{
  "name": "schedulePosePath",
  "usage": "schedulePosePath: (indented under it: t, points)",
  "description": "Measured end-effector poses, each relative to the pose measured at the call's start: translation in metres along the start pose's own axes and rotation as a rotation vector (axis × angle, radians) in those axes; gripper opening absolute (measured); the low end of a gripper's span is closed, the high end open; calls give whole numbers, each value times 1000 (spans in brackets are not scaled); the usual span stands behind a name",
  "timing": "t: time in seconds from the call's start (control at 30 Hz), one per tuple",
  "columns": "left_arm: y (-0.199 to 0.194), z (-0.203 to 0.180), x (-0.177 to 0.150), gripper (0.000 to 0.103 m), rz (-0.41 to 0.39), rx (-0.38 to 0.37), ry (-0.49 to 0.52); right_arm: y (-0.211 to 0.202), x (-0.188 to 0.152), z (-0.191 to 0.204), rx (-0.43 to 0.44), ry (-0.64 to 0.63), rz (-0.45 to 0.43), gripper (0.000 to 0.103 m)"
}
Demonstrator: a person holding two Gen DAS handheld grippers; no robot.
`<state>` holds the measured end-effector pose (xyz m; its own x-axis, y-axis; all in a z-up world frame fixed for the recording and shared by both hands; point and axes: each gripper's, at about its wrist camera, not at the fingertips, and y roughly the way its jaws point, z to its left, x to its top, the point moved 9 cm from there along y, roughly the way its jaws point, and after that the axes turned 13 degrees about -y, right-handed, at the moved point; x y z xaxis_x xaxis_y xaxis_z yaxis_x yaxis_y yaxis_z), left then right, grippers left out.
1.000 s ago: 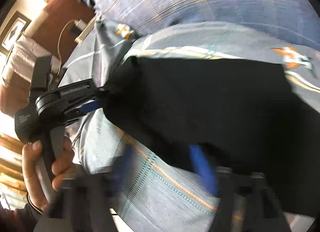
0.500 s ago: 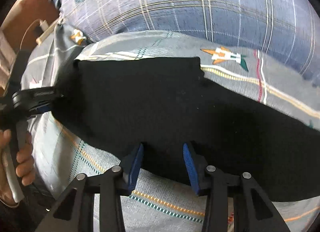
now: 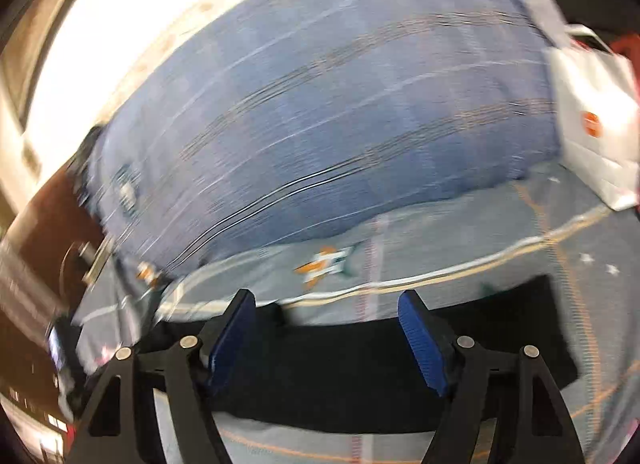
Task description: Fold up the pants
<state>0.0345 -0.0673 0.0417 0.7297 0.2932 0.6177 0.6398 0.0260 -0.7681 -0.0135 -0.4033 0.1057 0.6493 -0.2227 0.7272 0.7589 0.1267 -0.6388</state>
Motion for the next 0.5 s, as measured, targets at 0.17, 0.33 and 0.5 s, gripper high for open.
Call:
schedulePosePath:
  t: [0.17,0.33,0.5]
  points:
    - [9,14,3,72,35,31,-55,-9,13,-48,-23,104,-12,77]
    - [-11,-24,-1,72,-16,-79,35,-23,19,-87,-117,114,9,77]
    - [-38,-127,-55,72,70,-234,251,-23,-23,-143,-190,358,161,77]
